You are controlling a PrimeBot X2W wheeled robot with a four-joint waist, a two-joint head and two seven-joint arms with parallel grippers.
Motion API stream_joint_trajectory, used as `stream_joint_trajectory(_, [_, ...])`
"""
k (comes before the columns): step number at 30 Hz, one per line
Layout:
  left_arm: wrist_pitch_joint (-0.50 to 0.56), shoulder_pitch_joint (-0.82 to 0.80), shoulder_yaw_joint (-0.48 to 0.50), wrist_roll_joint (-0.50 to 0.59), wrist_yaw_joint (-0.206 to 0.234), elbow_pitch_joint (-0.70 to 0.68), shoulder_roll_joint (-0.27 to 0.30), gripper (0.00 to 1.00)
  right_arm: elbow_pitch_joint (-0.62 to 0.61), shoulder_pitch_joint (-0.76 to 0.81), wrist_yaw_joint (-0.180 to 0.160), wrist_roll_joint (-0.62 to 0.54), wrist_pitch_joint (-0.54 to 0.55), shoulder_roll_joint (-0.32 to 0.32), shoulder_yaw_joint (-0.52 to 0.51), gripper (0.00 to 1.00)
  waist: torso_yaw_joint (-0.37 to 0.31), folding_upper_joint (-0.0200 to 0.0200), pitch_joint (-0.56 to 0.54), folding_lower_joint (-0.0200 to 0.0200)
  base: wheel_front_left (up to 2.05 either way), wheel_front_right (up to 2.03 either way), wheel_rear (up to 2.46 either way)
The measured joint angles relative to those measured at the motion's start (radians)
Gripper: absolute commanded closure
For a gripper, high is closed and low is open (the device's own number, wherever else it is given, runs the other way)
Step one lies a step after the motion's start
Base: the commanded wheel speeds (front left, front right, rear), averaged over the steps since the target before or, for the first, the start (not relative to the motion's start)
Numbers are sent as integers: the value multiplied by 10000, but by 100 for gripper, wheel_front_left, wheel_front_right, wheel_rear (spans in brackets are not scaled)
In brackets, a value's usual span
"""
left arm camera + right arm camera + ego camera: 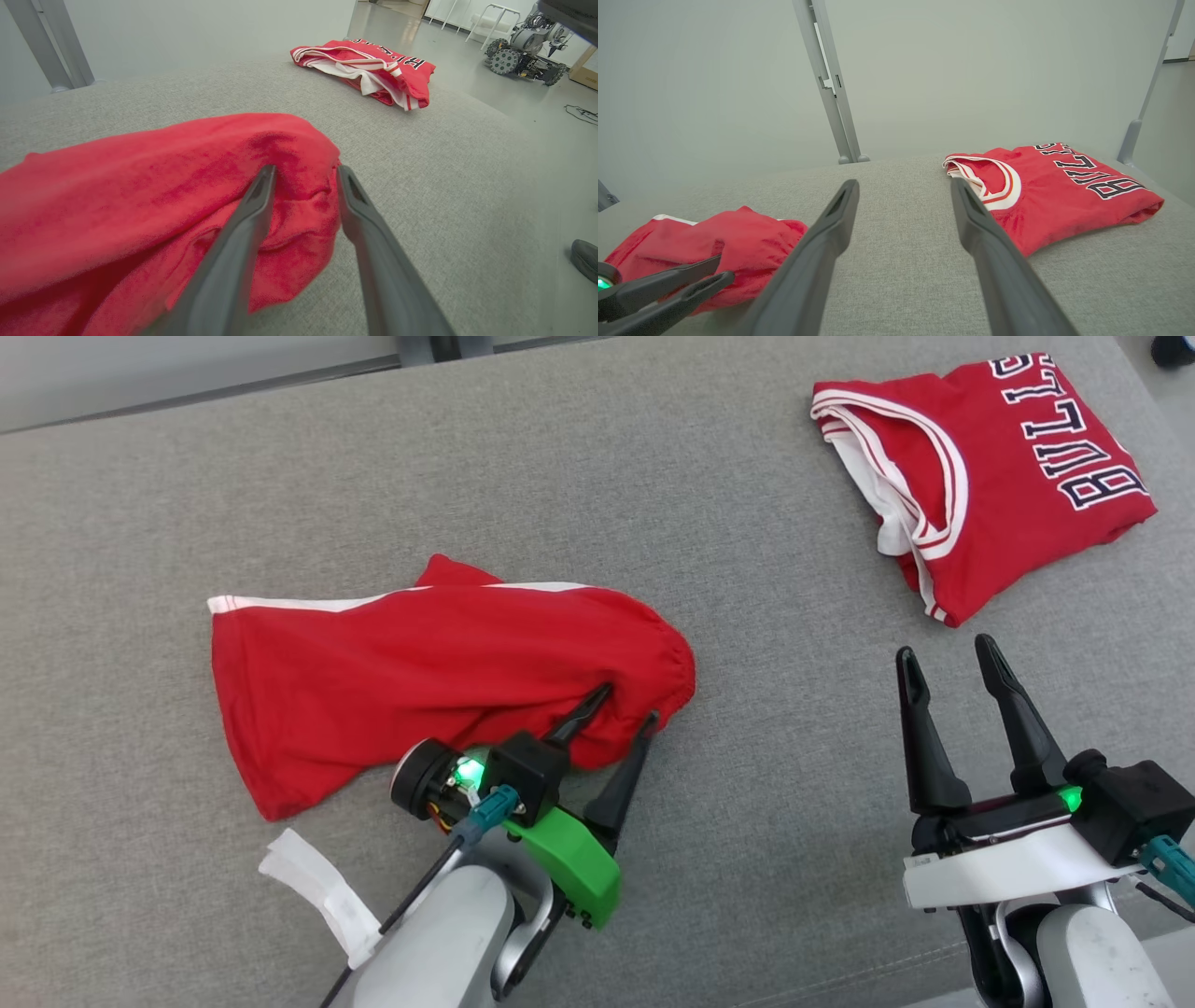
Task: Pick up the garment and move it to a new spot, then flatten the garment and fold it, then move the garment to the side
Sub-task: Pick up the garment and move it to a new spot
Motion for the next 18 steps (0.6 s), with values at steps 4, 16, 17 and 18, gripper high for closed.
stream_joint_trajectory(4, [-443, -59, -401, -69, 359, -232, 4, 0, 148, -26, 0, -27, -69, 13, -98, 0, -181, 0, 266, 0, 0, 0, 0])
stream_joint_trajectory(16, [-947, 616, 1580, -178, 2042, -2213, 717, 0, 140, 185, 0, -140, 194, -146, -224, 0, 579, 0, -264, 0, 0, 0, 0])
stream_joint_trajectory(17, [-947, 754, 1879, -234, 2174, -2337, 842, 0, 125, 210, 0, -142, 228, -148, -215, 0, 696, 0, -356, 0, 0, 0, 0])
stream_joint_trajectory(18, [-949, 886, 2201, -238, 2313, -2504, 974, 0, 96, 237, 0, -148, 280, -153, -226, 0, 807, 0, -443, 0, 0, 0, 0])
